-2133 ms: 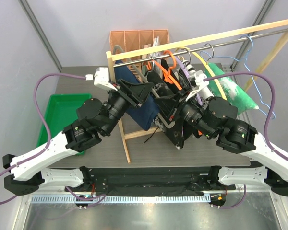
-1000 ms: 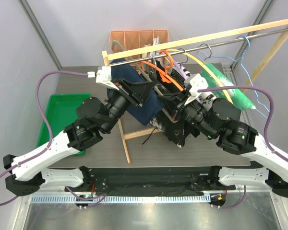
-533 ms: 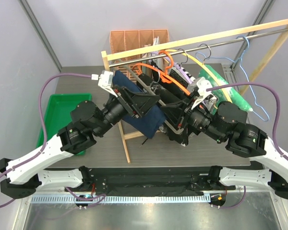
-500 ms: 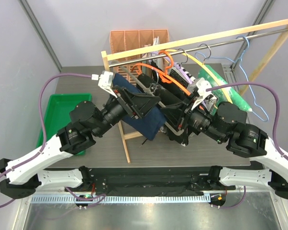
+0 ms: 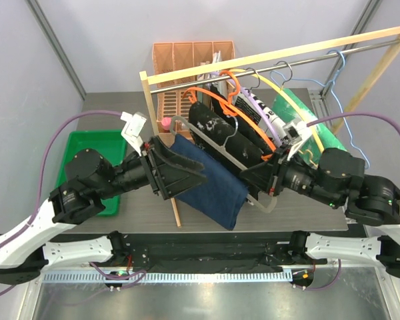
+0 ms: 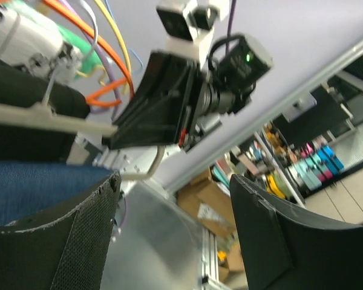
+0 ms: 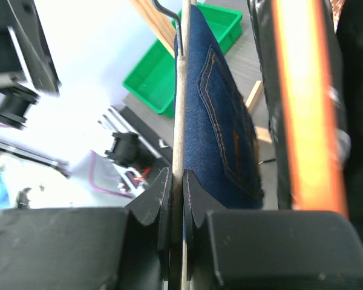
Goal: Remove the trousers from the hanger
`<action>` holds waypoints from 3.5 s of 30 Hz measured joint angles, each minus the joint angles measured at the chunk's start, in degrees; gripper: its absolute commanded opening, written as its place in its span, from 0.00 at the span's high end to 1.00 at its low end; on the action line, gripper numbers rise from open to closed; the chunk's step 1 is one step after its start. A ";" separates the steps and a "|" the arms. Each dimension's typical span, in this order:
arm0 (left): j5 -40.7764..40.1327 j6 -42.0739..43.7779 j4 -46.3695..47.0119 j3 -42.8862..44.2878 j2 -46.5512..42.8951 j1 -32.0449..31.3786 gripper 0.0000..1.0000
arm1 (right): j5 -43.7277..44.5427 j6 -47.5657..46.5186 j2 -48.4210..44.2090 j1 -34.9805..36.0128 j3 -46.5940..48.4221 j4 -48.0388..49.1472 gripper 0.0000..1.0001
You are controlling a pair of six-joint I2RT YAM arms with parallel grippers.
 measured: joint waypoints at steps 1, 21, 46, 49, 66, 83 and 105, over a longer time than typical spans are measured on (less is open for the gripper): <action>1.51 -0.09 -1.86 0.68 -0.07 0.00 0.32 | 0.15 1.11 -0.24 0.00 0.74 -0.94 0.99; -32.54 12.33 -35.82 18.62 12.94 -27.06 0.39 | 7.67 20.26 3.41 0.00 2.54 -4.11 0.99; -78.51 17.88 -38.49 20.57 28.98 -40.44 0.38 | 12.02 25.90 5.77 0.00 -0.02 1.68 0.99; -78.58 16.24 -39.23 22.32 31.63 -40.00 0.39 | 12.41 26.49 5.79 0.00 -0.37 2.29 0.99; -79.32 0.94 -52.52 22.95 32.87 -31.85 0.55 | 13.53 29.83 6.03 0.09 -2.19 5.79 0.99; -72.32 4.04 -42.66 11.82 23.41 -28.37 0.29 | 14.14 32.39 6.29 0.11 -3.91 8.57 0.99; -73.35 4.66 -41.35 11.23 24.33 -23.04 0.58 | 15.08 33.64 7.28 0.11 -4.50 10.58 0.99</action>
